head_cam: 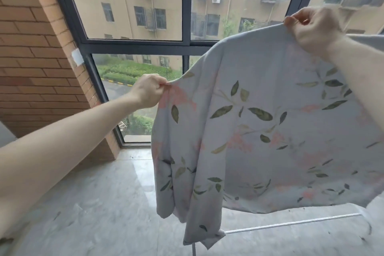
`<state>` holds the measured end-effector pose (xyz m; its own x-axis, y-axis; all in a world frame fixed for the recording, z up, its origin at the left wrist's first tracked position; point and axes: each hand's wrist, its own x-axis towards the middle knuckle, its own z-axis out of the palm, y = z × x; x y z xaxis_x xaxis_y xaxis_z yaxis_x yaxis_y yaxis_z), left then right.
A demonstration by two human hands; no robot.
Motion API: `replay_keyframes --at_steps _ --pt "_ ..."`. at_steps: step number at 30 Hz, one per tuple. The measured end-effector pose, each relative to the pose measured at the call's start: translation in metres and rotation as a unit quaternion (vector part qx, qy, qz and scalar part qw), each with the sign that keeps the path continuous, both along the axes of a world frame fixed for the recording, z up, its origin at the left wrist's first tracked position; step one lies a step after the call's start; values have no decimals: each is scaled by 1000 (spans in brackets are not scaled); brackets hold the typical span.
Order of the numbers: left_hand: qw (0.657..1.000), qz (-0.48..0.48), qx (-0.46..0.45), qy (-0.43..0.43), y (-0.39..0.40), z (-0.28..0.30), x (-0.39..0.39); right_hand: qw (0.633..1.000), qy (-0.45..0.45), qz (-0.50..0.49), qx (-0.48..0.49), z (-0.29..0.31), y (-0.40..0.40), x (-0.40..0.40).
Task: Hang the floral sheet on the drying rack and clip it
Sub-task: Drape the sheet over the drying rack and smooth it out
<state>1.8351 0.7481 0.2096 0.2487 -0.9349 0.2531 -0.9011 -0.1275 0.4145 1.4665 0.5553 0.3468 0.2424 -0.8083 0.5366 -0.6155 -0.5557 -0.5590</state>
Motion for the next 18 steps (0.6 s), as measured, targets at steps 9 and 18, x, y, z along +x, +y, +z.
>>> replay_keyframes --at_steps 9,18 --pt "979 45 -109 166 -85 127 -25 972 -157 -147 -95 85 -25 -25" --pt "973 13 71 219 -94 107 -84 971 235 -26 35 40 -33 -44"
